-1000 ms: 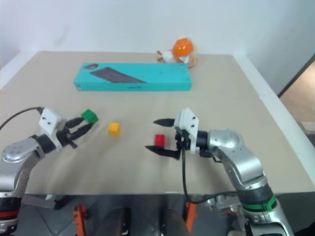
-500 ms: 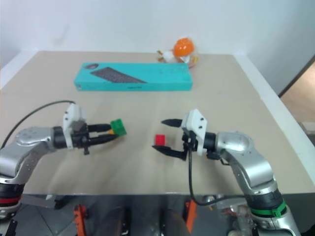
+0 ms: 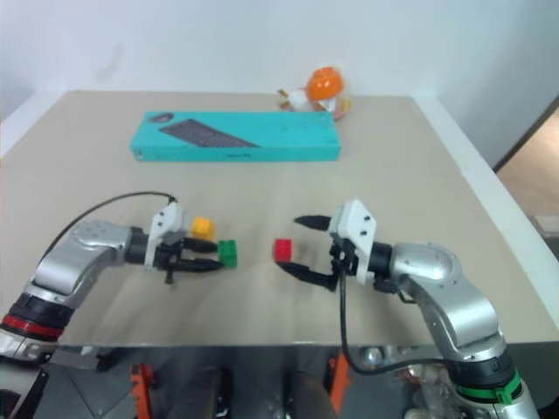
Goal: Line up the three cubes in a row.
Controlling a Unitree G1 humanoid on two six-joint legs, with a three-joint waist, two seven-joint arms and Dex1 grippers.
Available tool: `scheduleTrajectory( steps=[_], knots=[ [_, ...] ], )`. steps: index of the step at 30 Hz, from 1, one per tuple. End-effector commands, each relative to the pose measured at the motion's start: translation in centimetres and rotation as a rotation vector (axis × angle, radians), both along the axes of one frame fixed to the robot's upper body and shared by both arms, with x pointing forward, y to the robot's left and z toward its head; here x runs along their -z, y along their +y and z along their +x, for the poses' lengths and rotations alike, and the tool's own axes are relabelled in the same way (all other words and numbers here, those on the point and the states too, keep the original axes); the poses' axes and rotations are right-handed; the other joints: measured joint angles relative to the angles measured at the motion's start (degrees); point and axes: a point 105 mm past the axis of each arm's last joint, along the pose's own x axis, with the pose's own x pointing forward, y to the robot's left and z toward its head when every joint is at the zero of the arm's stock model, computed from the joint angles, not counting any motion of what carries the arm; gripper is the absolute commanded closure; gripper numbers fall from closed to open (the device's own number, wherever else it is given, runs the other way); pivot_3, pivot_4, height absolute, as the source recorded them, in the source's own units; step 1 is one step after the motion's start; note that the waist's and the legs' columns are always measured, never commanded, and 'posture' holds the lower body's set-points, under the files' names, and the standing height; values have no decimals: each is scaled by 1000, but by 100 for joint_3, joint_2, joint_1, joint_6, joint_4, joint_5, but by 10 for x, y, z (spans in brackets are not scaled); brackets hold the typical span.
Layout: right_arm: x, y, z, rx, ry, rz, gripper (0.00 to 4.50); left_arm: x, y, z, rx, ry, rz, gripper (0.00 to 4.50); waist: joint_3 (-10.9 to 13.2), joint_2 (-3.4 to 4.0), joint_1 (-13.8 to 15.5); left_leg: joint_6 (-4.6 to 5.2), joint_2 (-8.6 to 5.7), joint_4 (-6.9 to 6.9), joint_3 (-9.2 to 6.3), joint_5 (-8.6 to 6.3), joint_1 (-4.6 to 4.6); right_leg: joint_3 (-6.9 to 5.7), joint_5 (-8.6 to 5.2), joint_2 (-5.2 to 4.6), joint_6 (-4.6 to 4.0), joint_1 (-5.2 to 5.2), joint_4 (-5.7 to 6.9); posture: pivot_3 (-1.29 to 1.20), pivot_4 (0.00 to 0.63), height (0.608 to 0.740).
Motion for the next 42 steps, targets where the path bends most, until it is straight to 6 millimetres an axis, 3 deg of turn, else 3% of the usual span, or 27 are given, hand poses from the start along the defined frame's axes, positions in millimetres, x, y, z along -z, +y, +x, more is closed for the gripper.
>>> scheduleTrajectory(
  steps=[1, 21, 40, 42],
  knots=[
    [-8, 2, -6, -37, -36, -6, 0, -7, -2, 7, 31, -62, 12, 2834, 0, 0, 0, 0, 0, 1, 1, 0, 0, 0, 1, 0, 1, 0, 0, 0, 150, 740],
    [0, 8, -3, -73, -38, -38, 0, 3, -16, 10, 58, -130, 22, 2834, 0, 0, -1, 1, 0, 6, 0, 0, -1, 1, 4, 2, 5, 1, 3, 0, 150, 740],
    [1, 6, -3, -65, -28, -28, 0, 15, -11, 16, 62, -158, 102, 2834, -1, 0, -1, 1, 0, 11, 1, 1, 1, 0, 6, 1, 6, 4, 6, 0, 150, 740],
    [2, 6, -3, -66, -27, -29, 0, 15, -10, 17, 57, -159, 103, 2125, -1, 0, -1, 2, 0, 13, 1, 1, 2, 0, 7, 1, 7, 6, 7, 0, 150, 740]
  ],
)
